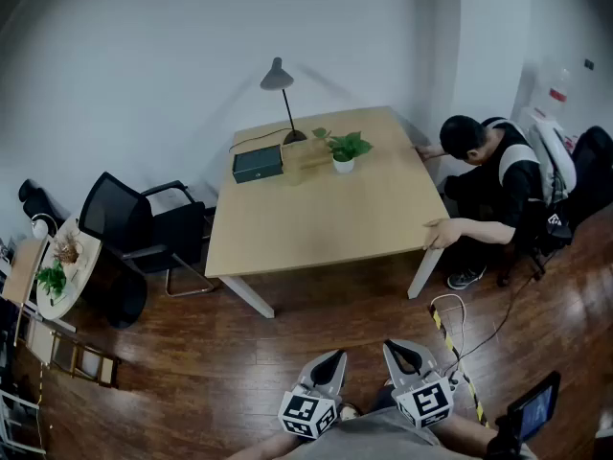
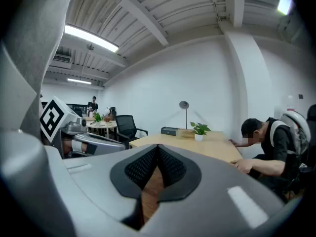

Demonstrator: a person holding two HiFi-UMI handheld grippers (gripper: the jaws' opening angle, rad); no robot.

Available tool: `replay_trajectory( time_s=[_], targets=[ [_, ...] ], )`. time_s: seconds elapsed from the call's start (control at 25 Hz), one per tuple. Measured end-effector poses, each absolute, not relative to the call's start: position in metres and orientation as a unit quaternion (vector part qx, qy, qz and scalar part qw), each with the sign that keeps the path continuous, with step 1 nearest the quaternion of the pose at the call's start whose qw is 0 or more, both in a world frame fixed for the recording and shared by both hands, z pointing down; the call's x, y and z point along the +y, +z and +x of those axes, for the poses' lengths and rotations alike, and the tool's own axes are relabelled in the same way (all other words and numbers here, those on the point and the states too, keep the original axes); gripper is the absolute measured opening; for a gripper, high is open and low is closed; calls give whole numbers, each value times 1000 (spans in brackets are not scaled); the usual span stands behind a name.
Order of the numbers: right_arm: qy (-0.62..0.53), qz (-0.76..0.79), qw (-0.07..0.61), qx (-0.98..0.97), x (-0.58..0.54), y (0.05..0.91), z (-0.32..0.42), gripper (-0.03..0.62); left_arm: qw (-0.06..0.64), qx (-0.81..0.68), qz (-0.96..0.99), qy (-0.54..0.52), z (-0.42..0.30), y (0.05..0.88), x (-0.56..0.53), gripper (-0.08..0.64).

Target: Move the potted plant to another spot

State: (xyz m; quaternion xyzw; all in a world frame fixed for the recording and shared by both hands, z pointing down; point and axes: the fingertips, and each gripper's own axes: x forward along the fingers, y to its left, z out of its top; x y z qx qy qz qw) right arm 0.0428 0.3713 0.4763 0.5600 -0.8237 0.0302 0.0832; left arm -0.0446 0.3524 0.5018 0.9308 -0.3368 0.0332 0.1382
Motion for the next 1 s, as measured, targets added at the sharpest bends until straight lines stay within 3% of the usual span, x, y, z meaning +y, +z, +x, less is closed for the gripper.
replay_trajectory(
  time_s=[0.4, 1.0],
  targets=[
    [7, 556, 55, -830, 297, 452, 57, 6, 139, -360, 922, 22, -31, 493, 285, 0],
    [27, 522, 52, -851, 132, 443, 154, 6, 147, -415, 898, 30, 55, 475, 128, 0]
  ],
)
